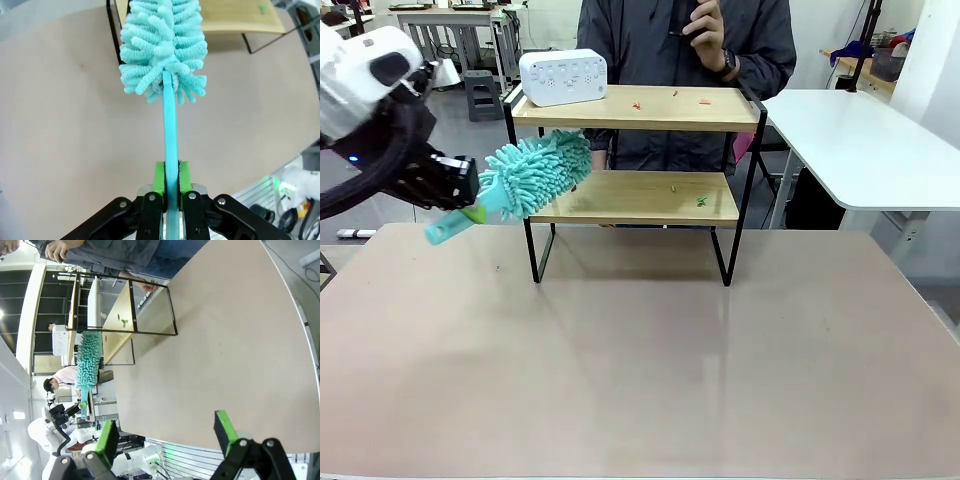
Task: Clean the shelf.
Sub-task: Clean the specific tier of the Shelf with the Duster once objects are removed.
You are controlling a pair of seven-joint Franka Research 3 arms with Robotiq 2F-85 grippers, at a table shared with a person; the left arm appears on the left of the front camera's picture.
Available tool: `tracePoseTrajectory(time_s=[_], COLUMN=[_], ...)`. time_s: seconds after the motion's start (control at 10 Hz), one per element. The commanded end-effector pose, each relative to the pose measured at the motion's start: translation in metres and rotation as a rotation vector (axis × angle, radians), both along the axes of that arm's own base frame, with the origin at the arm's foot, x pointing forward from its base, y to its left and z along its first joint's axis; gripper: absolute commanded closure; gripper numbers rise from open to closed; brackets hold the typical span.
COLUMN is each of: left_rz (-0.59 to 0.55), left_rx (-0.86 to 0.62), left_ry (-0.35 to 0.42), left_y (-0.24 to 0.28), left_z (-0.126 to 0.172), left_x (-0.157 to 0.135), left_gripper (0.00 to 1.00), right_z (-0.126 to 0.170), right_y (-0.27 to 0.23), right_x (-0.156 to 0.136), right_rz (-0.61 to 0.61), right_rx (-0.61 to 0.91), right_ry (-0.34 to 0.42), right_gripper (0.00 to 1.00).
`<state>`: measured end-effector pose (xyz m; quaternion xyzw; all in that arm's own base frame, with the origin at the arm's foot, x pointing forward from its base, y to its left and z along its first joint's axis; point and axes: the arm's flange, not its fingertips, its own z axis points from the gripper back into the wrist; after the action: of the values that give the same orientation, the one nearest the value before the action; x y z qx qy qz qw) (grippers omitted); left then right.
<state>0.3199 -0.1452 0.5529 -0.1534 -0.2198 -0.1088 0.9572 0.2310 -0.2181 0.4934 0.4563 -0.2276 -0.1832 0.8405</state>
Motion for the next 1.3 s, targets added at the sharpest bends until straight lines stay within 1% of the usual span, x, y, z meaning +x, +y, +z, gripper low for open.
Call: tracePoseTrajectory(time_s=[0.0,0.2,0.6,0.8,0.9,1.1,1.2], left_rz=[0.115,0.164,0.149,0.137,0.111,0.106,0.094], left_rx=[0.055,0.114,0.164,0.163,0.143,0.112,0.1], left_ry=[-0.036,-0.049,-0.03,-0.014,0.001,-0.01,-0.033], left_y=[-0.023,-0.037,-0.061,-0.069,-0.075,-0.09,-0.101], left_z=[0.001,-0.004,-0.027,-0.036,-0.038,-0.036,-0.033], left_x=[0.013,0.018,0.031,0.034,0.035,0.041,0.044], left_gripper=[0.87,0.87,0.87,0.87,0.87,0.87,0.87], right_z=[0.001,0.001,0.001,0.001,0.001,0.001,0.001], right_y=[0.0,0.0,0.0,0.0,0.0,0.0,0.0], right_x=[0.001,0.001,0.001,0.001,0.001,0.001,0.001], right_rz=[0.007,0.007,0.007,0.007,0.007,0.007,0.007], right_rx=[0.003,0.003,0.003,0.003,0.003,0.003,0.003], right_ry=[-0.031,-0.031,-0.031,-0.031,-0.031,-0.031,-0.031], right_gripper=[0.0,0.0,0.0,0.0,0.0,0.0,0.0])
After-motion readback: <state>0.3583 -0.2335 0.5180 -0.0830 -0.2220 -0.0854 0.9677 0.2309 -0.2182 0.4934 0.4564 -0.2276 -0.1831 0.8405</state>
